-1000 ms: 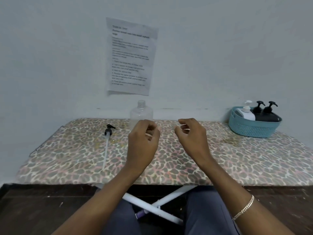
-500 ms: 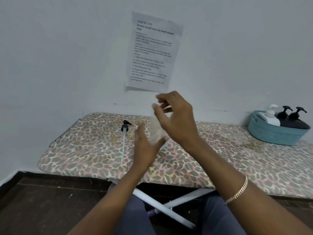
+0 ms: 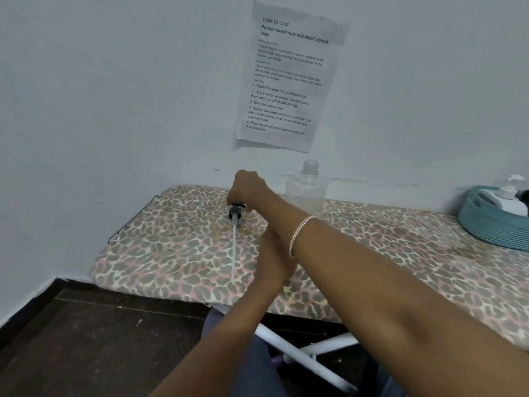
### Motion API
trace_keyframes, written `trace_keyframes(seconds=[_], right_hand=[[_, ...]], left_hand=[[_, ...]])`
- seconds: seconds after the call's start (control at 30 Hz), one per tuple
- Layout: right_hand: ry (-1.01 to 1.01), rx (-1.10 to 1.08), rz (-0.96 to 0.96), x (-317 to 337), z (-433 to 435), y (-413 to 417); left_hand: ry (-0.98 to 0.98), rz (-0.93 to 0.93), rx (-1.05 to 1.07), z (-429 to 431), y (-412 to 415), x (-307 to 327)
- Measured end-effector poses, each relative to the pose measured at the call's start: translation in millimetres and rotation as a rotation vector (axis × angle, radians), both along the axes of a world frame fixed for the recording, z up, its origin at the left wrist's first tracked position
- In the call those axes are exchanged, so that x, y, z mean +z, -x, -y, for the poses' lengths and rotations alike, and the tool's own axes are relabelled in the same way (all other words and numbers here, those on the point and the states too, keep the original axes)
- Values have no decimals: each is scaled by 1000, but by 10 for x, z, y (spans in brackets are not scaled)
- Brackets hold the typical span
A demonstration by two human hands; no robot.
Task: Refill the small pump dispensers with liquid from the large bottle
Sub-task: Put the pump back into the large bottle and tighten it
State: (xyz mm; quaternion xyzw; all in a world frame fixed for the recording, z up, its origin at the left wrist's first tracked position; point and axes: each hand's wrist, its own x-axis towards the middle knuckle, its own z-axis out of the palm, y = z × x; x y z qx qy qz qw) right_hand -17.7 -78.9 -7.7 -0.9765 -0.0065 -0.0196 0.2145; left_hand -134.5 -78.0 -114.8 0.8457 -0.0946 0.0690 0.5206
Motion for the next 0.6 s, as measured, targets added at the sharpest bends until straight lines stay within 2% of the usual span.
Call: trace_keyframes(seconds=[0.2,0.27,0.33,0.37,0.6], right_hand=[[29,-37,-99,-291,-38,-227],[17,-35,-114,-351,-56,-280],[6,-27,-125,-382,-73,-311],[-1,-26,-123,-388,-78,-317],[-141,-56,-31,-232,-44,-242]], left_hand=[[237,-295,-56,-6,-57,-189],[159,-363,-72,-6,-130,-285],[109,-351,-50,-11,-174,-371],[147,-330,-35,-17,-161,-373],[116,-89,-14,-33,0,-94]])
